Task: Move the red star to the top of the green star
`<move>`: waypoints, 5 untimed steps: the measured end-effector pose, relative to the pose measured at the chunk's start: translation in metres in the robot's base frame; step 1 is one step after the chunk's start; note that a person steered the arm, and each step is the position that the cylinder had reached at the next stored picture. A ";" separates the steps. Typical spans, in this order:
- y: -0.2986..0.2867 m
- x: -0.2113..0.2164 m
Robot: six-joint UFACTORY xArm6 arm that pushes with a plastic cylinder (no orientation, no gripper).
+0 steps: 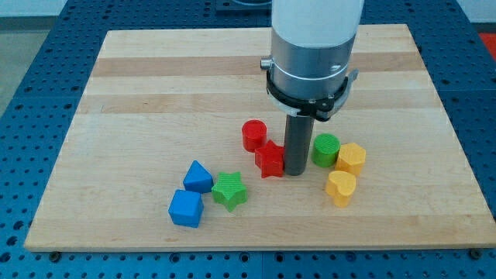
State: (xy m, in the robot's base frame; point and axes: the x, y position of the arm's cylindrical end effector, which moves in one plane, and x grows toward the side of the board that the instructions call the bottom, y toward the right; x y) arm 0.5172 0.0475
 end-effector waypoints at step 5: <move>-0.041 0.016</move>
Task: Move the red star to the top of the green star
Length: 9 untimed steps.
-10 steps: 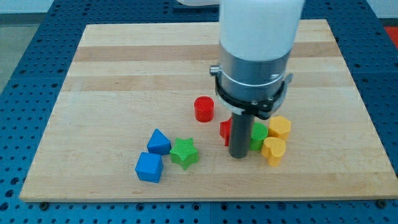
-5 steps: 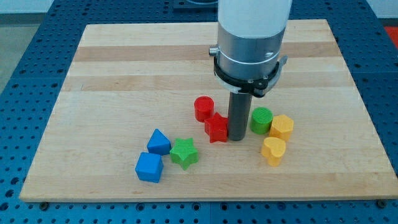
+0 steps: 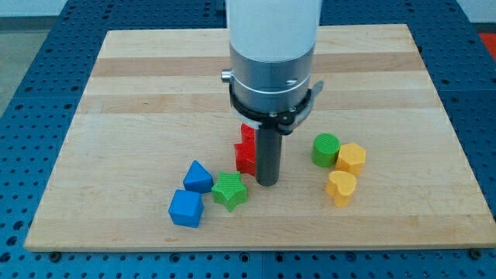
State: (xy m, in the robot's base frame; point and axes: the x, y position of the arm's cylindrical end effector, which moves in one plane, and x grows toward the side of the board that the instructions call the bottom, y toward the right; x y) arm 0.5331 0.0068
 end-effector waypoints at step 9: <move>-0.034 -0.050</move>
